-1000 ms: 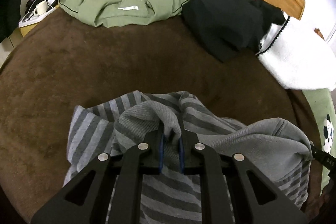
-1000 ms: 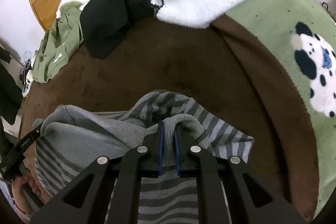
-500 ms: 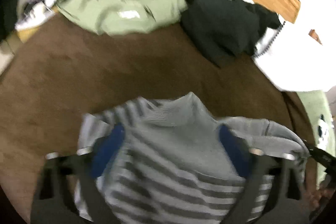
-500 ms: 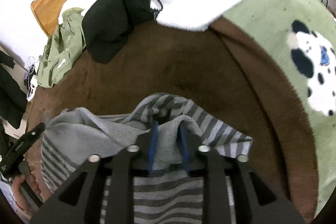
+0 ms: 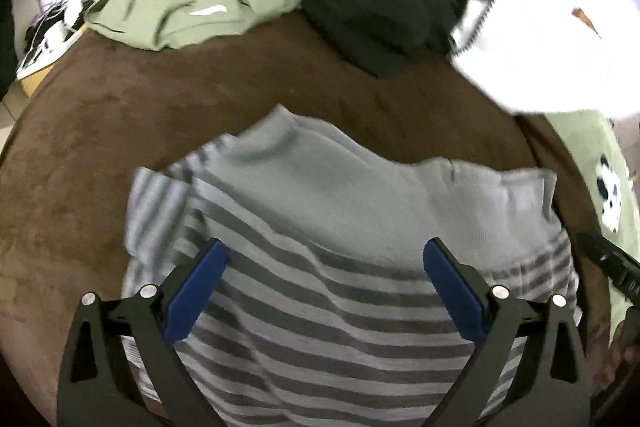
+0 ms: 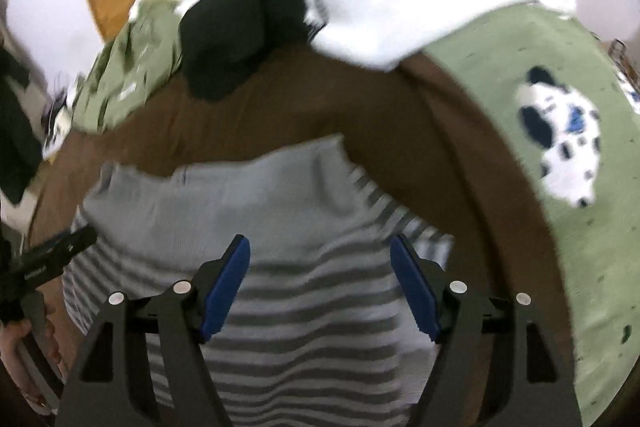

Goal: Fold large clothes
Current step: 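Press the folded hoodie flat with both open tools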

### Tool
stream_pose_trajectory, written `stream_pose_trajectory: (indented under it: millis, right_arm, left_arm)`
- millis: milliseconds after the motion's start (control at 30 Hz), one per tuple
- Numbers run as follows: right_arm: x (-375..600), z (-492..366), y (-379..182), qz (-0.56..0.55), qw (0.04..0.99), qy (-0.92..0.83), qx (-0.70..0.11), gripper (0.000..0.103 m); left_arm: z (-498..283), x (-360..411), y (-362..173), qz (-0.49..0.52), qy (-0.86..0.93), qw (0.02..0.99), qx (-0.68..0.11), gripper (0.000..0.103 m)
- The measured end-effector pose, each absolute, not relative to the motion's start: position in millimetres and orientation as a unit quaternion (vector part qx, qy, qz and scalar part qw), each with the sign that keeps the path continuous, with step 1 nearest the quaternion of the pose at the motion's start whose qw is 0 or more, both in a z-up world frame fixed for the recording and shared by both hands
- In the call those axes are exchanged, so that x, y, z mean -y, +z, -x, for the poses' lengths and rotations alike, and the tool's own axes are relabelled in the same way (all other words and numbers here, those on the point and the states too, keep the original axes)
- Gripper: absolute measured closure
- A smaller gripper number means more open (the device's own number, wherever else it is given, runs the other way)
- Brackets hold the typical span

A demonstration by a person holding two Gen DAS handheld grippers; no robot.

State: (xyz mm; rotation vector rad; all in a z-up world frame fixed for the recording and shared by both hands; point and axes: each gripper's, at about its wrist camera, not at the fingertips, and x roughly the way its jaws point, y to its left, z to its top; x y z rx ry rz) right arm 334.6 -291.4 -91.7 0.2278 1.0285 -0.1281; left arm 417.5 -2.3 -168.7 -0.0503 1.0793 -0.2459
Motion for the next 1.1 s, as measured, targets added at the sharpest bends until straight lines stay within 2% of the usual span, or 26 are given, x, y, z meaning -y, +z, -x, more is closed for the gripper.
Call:
stream_pose_trajectory:
  millis: [233,733,1100]
  right_arm:
    - [247,-337,-122,-0.047,0.858,-0.043,-0.509,0.027]
    - [267,-356,-168,-0.074,0.85,-0.079,-0.515,0.012]
    - [269,-359,-170,-0.075,0.847,-0.074,-0.521,0.01]
  left_arm:
    - [-407,25,-189,-0.042,-0.11,0.849,-0.516,0.007]
    - [-437,22,-226,-0.009,-0.119,0.855,-0.505,0.005]
    - [-442,23,-229,-0.014,-0.121,0.853,-0.507,0.005]
